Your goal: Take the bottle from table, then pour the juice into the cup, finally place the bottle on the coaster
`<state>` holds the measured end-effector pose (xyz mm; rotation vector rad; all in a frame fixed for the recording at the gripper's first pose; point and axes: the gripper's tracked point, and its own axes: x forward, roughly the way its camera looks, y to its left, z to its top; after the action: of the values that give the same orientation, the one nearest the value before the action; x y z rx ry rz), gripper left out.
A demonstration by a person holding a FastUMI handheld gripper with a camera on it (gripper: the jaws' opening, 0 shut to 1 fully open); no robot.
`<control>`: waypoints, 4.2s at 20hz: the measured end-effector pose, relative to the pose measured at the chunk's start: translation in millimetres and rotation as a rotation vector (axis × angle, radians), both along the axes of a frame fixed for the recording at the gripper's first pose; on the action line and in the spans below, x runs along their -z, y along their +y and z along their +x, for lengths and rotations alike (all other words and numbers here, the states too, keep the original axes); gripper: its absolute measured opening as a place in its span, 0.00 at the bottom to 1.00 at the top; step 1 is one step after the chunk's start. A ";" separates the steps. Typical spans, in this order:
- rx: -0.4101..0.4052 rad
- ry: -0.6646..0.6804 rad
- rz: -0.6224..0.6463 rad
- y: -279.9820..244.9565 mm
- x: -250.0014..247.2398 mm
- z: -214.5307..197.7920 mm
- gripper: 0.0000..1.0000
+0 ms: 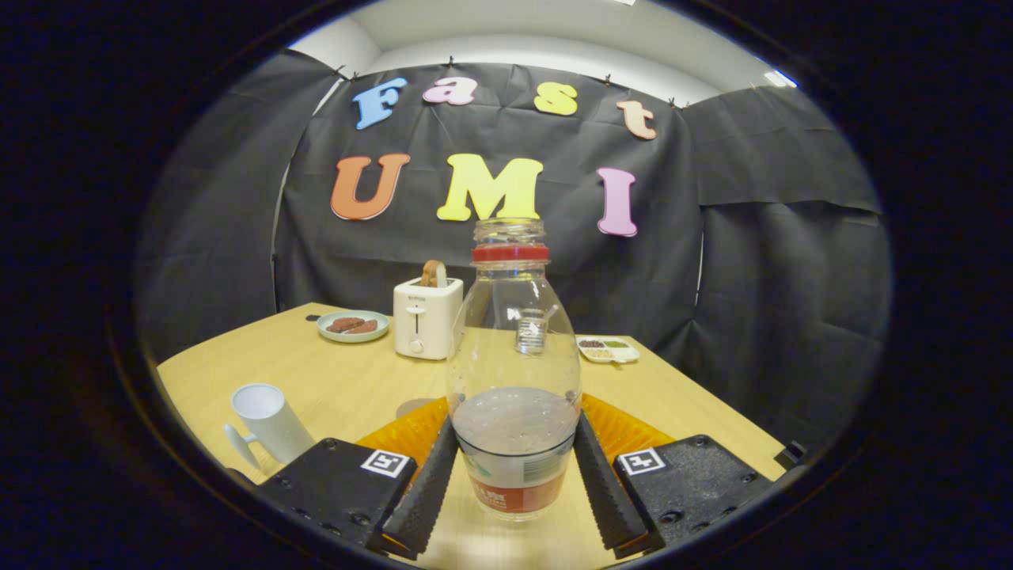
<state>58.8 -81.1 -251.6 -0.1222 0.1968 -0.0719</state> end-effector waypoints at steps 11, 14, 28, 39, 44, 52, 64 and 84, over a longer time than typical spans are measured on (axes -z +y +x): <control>-0.095 -0.027 -0.283 39.4 -54.2 -4.7 0.81; -0.115 -0.005 -0.375 52.4 -55.9 -3.6 0.81; -0.192 0.049 -0.947 97.1 -43.0 10.9 0.81; -0.227 0.124 -1.246 101.4 -28.5 19.5 0.81; -0.244 0.144 -1.334 108.5 -23.0 21.6 0.81; -0.253 0.146 -1.408 116.5 -20.3 27.0 0.81; -0.268 0.147 -1.500 125.0 -21.6 27.2 0.81; -0.251 0.152 -1.613 130.7 -32.1 27.3 0.81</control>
<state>86.1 49.5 -219.5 -1.7603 0.2325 0.0463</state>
